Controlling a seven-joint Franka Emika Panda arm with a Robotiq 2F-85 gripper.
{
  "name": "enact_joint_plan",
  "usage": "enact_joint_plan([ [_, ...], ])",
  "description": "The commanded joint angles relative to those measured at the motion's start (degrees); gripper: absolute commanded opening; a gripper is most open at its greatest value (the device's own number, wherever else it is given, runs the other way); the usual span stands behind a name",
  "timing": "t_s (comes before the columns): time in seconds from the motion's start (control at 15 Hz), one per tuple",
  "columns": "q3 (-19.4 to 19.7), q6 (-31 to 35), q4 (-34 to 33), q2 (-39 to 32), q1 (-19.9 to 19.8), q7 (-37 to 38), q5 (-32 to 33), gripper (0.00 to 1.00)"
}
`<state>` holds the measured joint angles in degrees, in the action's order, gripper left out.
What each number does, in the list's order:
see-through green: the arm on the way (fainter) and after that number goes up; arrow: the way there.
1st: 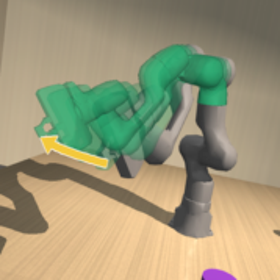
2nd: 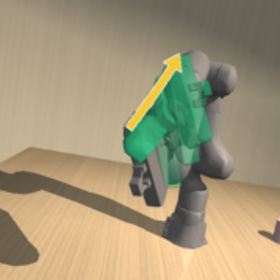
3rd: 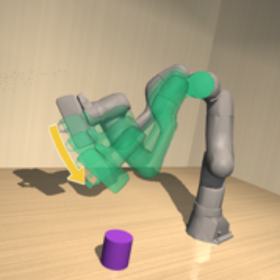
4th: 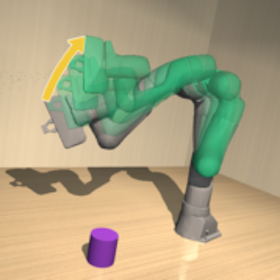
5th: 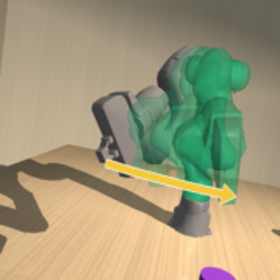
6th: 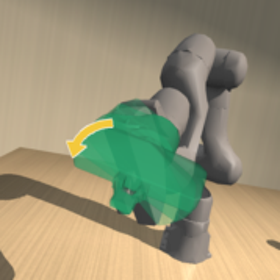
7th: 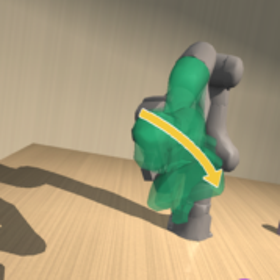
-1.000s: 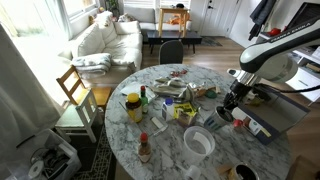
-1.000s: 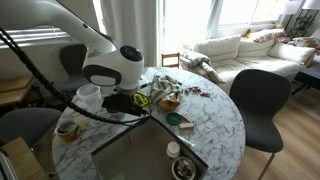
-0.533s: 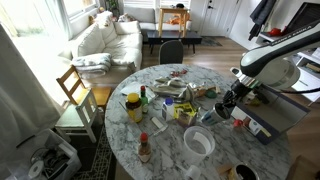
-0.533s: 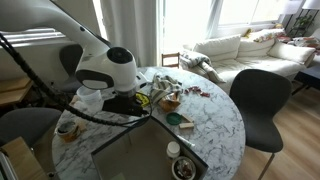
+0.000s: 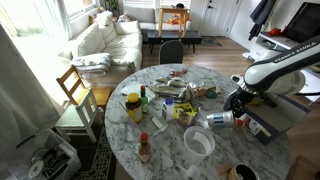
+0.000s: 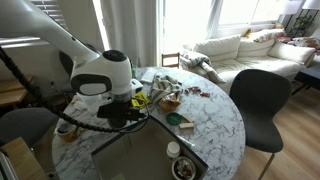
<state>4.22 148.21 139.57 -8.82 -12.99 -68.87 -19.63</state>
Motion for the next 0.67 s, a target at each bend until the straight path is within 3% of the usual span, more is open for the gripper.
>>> enact_joint_plan([
  [0.0, 1.8, -3.6, 1.8, 2.8, 2.4, 10.6, 11.9, 0.9],
  [0.13, 1.7, -7.2, 1.3, 3.5, 3.2, 16.2, 17.6, 1.0],
  [0.4, 1.1, -14.9, -0.1, 5.1, 4.6, 24.5, 24.6, 1.0],
  [0.6, 0.2, -17.7, -1.6, 5.7, 5.2, 25.0, 21.6, 1.0],
])
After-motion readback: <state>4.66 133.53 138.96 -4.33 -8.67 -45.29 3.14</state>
